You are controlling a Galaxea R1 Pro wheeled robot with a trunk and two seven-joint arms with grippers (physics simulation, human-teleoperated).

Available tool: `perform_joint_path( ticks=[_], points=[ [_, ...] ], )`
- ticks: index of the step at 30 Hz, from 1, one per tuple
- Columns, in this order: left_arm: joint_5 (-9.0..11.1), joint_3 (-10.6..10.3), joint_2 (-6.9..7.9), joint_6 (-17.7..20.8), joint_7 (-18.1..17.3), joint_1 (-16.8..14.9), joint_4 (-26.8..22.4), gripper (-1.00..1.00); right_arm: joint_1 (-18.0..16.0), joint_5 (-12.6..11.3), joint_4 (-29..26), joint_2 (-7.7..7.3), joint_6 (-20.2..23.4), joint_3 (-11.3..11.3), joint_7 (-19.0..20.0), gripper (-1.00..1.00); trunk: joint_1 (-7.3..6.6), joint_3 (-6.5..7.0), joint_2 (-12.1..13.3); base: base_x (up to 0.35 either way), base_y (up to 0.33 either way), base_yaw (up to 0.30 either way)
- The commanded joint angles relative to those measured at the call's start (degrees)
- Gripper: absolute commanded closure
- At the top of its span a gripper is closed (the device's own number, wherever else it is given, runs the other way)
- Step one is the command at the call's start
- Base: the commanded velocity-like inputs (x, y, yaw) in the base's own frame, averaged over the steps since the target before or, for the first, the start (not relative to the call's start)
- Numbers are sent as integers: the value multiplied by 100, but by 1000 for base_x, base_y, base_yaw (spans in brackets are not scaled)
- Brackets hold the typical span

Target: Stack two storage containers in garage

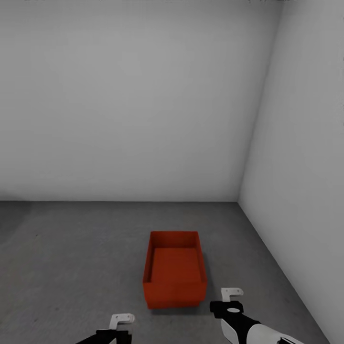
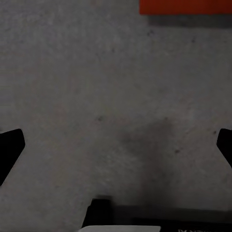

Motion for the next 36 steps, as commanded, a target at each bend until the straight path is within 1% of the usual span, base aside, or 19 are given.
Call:
perform_joint_path(
  ticks=[1,3,5,7,9,15,23,36],
  points=[
    [51,-29,6,16,17,-3,-2,-100,-2,-58,3,2,-15,48,-9,-100,0,3,-3,0,0,0],
    [51,-28,42,-48,19,3,-1,-100,0,-58,4,2,-13,48,-1,-100,0,21,-3,0,0,0],
    [51,-28,92,-217,21,32,-1,-100,0,-58,2,2,-9,48,6,-100,0,39,-3,0,0,0],
    [51,-28,162,-327,22,104,0,-100,0,-58,0,2,-9,48,9,-100,0,57,-3,0,0,0],
    [54,-27,200,-380,25,193,-1,-100,1,-58,-3,-1,-12,48,10,-100,0,75,-3,0,0,0],
    [41,-31,212,-404,24,279,0,-100,1,-58,-3,2,-15,48,11,-100,0,130,-3,0,0,0],
    [33,-36,215,-410,23,282,-1,-100,1,-58,-5,2,-10,48,22,-100,0,197,-3,0,0,0],
    [33,-36,235,-410,23,284,-1,-100,1,-44,-6,4,0,56,37,-100,0,208,-3,0,0,0]
  ],
)
